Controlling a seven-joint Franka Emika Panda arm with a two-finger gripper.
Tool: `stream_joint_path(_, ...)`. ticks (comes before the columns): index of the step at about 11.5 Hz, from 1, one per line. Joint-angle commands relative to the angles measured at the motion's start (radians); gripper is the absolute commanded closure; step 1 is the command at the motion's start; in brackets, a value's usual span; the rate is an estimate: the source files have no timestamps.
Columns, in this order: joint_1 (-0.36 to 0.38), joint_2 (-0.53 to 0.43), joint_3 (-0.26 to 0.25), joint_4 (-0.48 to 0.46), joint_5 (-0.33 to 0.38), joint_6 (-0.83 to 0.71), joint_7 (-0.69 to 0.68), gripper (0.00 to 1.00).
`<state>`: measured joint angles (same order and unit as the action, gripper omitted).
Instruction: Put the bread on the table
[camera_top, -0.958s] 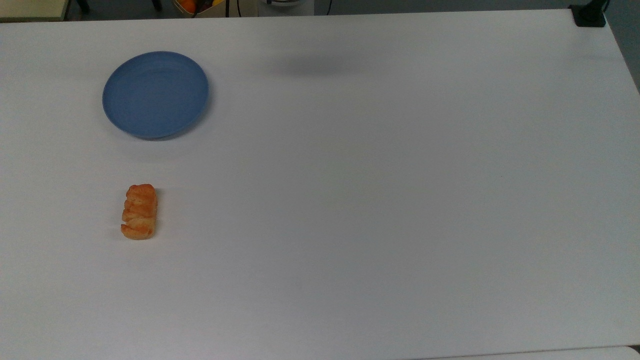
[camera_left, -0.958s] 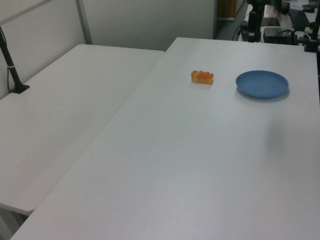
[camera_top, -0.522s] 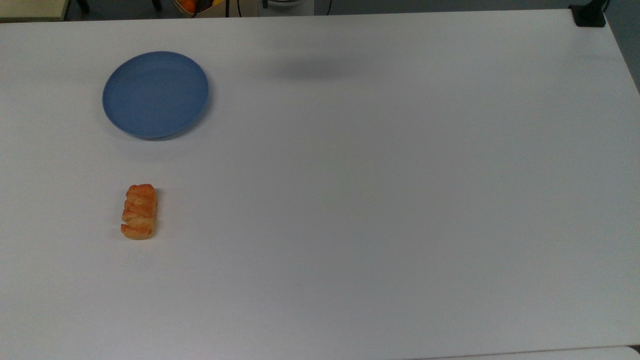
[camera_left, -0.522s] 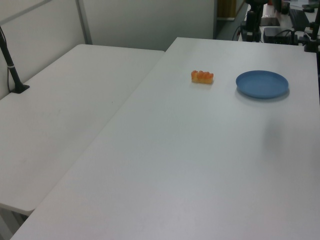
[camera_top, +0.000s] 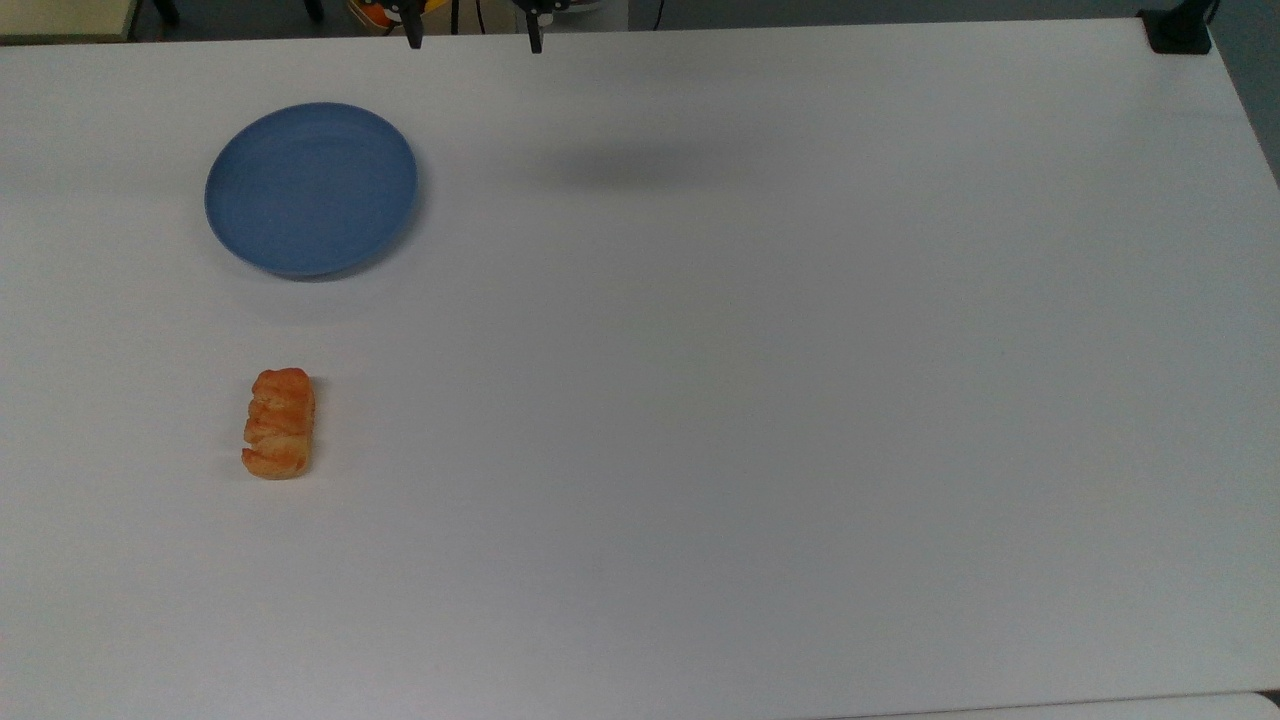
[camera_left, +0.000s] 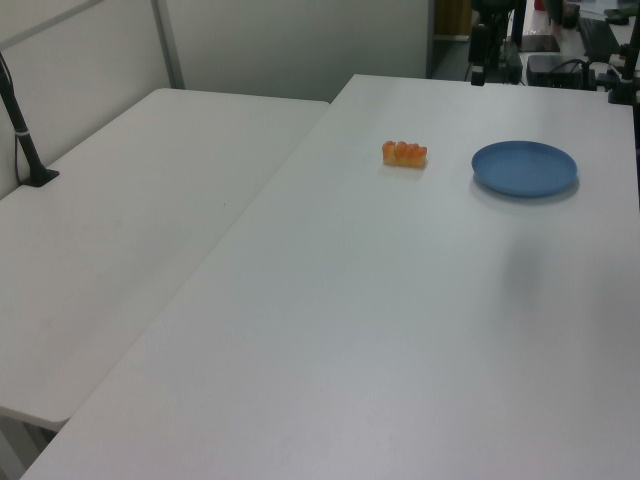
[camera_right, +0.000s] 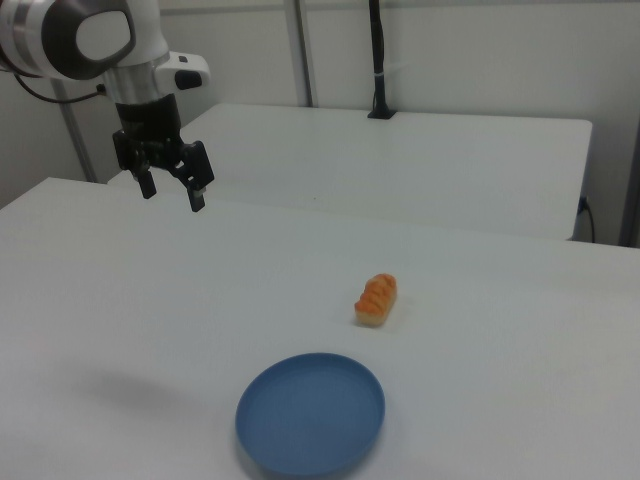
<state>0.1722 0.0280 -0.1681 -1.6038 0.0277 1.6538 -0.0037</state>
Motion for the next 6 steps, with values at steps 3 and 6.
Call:
stream_joint_path(3, -0.079, -0.005, 0.074, 0.013, -0.008, -0.02, 0.01, 0.0)
stream_joint_path(6, -0.077, -0.011, 0.075, 0.01, -0.04, -0.023, 0.014, 0.0)
